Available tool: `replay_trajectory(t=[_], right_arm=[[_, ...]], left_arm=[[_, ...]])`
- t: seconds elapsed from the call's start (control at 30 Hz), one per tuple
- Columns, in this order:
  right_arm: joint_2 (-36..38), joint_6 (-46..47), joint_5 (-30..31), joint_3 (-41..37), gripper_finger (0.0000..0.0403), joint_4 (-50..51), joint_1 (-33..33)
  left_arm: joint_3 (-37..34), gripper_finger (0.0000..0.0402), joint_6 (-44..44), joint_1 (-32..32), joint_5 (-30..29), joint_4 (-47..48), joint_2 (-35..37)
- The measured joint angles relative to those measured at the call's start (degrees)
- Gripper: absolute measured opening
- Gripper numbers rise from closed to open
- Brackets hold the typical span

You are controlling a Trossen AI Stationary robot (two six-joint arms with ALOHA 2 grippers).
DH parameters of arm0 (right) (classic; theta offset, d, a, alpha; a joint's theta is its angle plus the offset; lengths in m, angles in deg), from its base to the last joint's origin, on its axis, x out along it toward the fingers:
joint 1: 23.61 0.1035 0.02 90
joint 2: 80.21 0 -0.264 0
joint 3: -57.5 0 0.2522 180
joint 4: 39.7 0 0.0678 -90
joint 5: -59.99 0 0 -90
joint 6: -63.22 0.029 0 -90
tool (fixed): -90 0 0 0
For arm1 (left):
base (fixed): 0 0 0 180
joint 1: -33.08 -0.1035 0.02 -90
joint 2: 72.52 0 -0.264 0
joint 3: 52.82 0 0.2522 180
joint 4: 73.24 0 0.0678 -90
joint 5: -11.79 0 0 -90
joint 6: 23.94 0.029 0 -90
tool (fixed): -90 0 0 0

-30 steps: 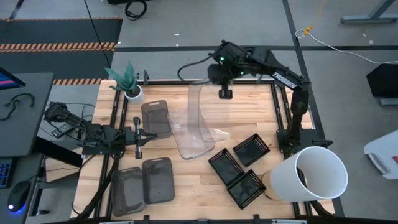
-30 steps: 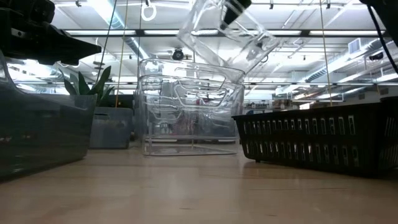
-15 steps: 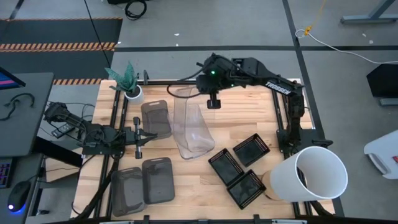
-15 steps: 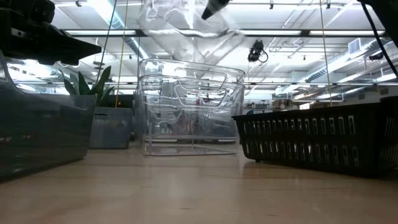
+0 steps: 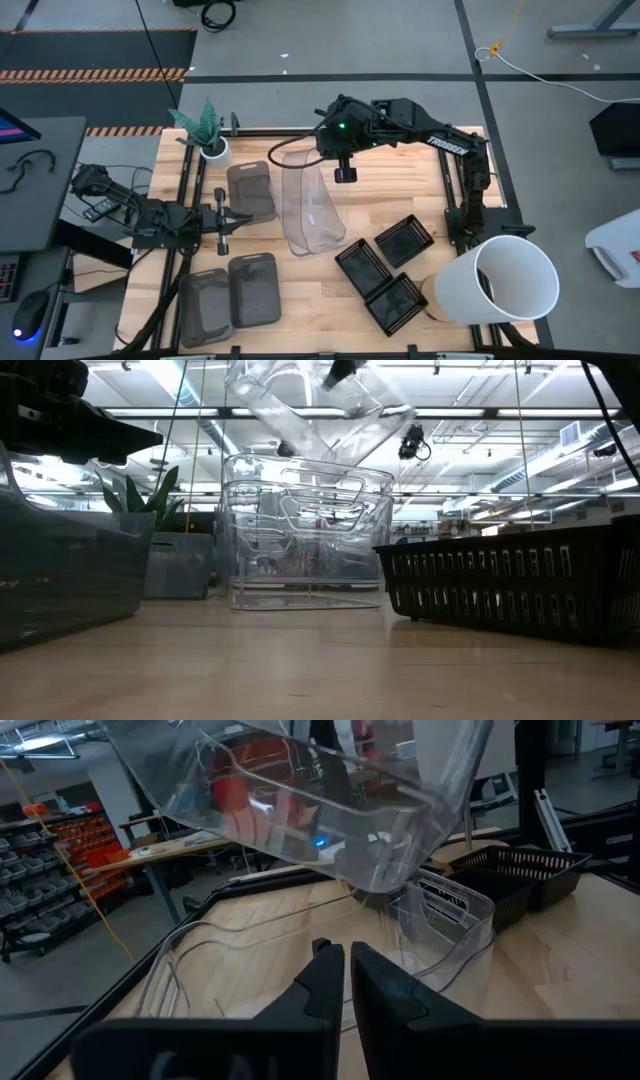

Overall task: Stack baskets by color
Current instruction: Stack the right transparent bin on the left transparent bin

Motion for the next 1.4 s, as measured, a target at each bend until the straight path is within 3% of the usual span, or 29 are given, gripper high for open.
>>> replay_trajectory(t=[0.77,1.4], right_arm=[[0.1,0.5,-2.0,-7.8,0.0000,-0.1,-3.1],[0.1,5.0,-3.2,-8.1,0.0000,7.9,-5.0]], left_arm=[[0.0,0.0032,0.0,0.0,0.0,0.0,0.0],[0.0,0.0030,0.0,0.0,0.0,0.0,0.0]])
